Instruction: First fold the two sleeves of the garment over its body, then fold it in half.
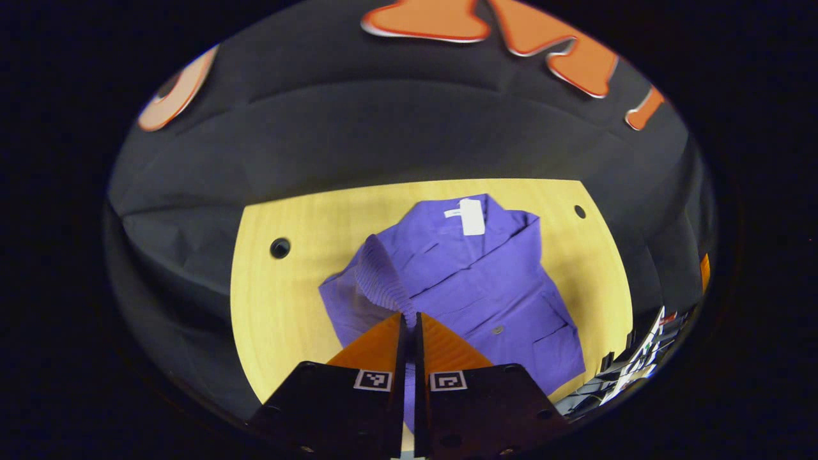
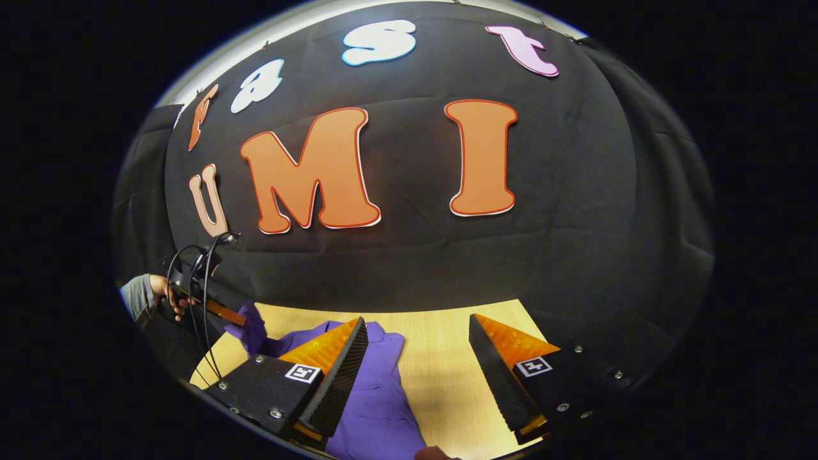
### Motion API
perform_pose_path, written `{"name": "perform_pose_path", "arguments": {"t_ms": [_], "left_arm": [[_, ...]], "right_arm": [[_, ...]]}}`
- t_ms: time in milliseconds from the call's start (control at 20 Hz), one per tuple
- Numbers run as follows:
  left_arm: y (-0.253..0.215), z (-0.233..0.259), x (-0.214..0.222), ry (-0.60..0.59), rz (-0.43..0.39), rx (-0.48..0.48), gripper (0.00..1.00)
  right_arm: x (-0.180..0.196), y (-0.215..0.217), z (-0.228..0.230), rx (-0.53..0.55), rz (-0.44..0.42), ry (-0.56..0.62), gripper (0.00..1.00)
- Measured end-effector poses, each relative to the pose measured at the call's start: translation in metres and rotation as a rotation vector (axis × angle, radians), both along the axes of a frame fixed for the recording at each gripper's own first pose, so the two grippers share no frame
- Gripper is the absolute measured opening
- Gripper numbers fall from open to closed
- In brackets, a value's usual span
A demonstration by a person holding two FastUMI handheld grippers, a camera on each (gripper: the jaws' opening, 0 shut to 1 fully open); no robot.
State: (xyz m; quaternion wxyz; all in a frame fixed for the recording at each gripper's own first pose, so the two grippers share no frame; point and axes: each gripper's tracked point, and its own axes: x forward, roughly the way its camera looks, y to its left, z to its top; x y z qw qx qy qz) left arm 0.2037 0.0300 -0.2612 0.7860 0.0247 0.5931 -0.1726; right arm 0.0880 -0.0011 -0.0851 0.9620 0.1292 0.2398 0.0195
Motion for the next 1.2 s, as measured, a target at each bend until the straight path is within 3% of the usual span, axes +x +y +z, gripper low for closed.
{"name": "perform_pose_path", "arguments": {"t_ms": [400,650,800,950,1200], "left_arm": [[-0.143,0.007,0.011,-0.011,-0.163,-0.048,0.08],[-0.209,-0.013,0.008,0.001,-0.206,-0.062,0.08],[-0.233,-0.030,0.003,0.023,-0.199,-0.072,0.08],[-0.255,-0.035,-0.003,0.036,-0.195,-0.106,0.22],[-0.260,-0.027,-0.014,0.018,-0.197,-0.136,0.30]], "right_arm": [[-0.014,-0.045,-0.022,0.042,-0.045,0.023,0.95],[-0.023,-0.065,-0.041,0.056,-0.065,0.050,0.95],[-0.027,-0.073,-0.049,0.049,-0.065,0.065,0.95],[-0.029,-0.077,-0.055,0.045,-0.061,0.075,0.95],[-0.028,-0.074,-0.060,0.039,-0.047,0.090,0.95]]}}
